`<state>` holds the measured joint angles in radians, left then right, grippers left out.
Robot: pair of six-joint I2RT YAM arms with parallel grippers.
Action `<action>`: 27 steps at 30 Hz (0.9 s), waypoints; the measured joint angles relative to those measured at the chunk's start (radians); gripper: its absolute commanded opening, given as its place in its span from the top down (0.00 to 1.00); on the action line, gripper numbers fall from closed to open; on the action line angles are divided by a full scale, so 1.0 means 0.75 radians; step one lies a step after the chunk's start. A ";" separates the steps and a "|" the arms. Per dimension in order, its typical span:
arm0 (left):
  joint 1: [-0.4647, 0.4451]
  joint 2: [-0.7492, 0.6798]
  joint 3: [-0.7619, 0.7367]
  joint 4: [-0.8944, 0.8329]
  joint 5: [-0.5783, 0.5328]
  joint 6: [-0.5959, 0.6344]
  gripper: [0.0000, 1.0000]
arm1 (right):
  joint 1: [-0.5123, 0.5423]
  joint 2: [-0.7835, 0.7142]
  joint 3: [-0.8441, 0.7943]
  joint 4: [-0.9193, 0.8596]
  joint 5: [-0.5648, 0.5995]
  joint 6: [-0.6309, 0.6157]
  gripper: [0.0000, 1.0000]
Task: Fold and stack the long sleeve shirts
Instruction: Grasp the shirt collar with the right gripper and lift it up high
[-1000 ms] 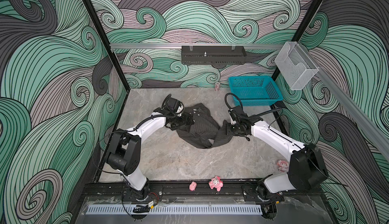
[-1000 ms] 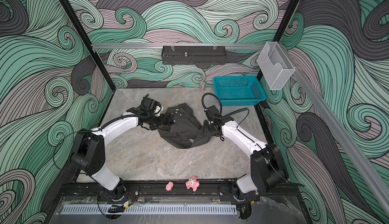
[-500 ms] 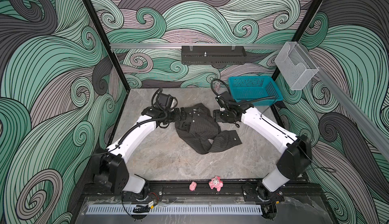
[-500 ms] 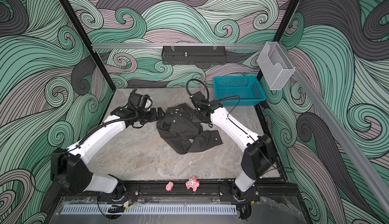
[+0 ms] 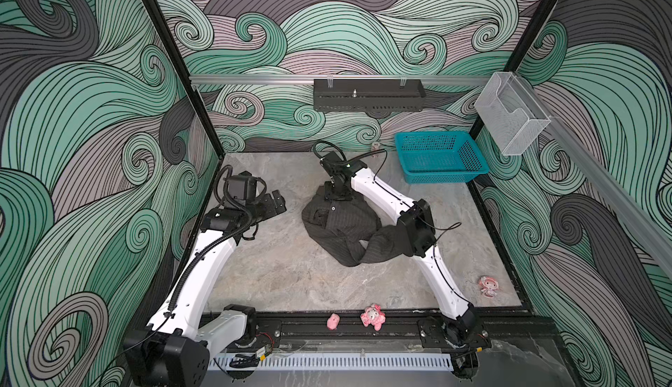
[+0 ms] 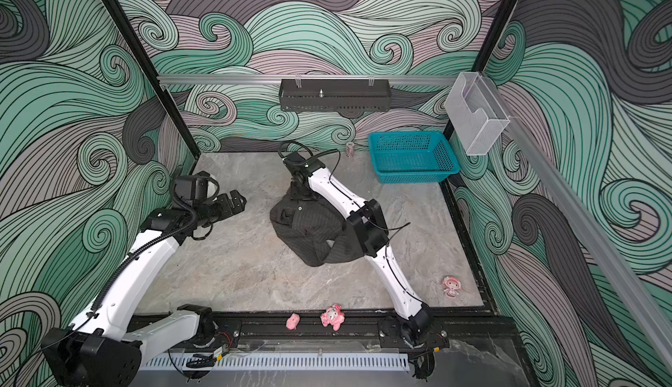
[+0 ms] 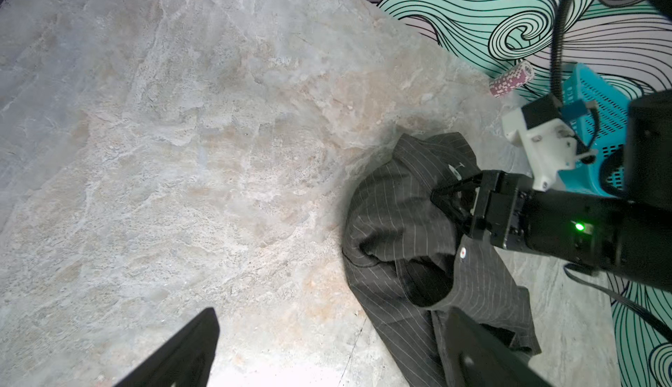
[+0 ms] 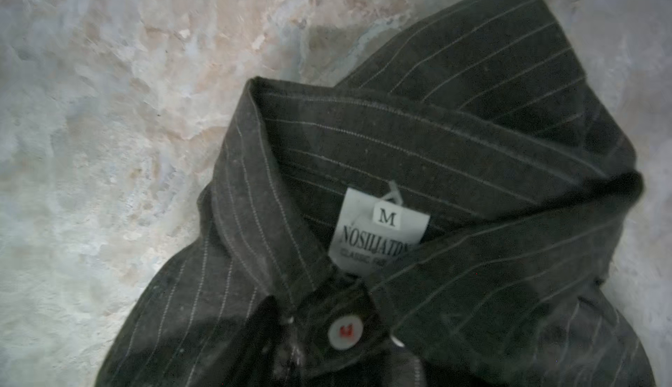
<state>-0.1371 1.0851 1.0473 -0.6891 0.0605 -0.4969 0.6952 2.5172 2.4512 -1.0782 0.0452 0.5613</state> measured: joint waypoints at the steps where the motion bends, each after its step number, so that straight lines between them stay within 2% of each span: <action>1: 0.003 -0.004 0.000 -0.007 0.005 0.007 0.02 | -0.002 0.022 0.028 -0.016 -0.001 0.001 1.00; 5: 0.006 -0.013 -0.011 -0.011 0.058 0.034 0.01 | -0.008 0.011 0.071 -0.076 0.010 -0.024 1.00; 8: 0.006 -0.005 -0.053 0.024 0.167 0.046 0.01 | -0.014 -0.048 0.098 -0.090 -0.002 -0.090 1.00; 13: -0.003 0.120 -0.132 0.114 0.396 0.013 0.01 | -0.031 -0.297 0.060 -0.041 -0.066 -0.228 1.00; 19: -0.099 0.227 -0.195 0.260 0.514 -0.020 0.01 | -0.075 -0.642 -0.120 0.140 -0.242 -0.377 1.00; 27: -0.195 0.273 -0.260 0.564 0.591 -0.077 0.01 | -0.114 -0.761 -0.315 0.355 -0.457 -0.496 1.00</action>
<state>-0.2836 1.2896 0.8520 -0.2661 0.5037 -0.5549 0.6098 1.9461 2.2150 -0.8124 -0.2974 0.1890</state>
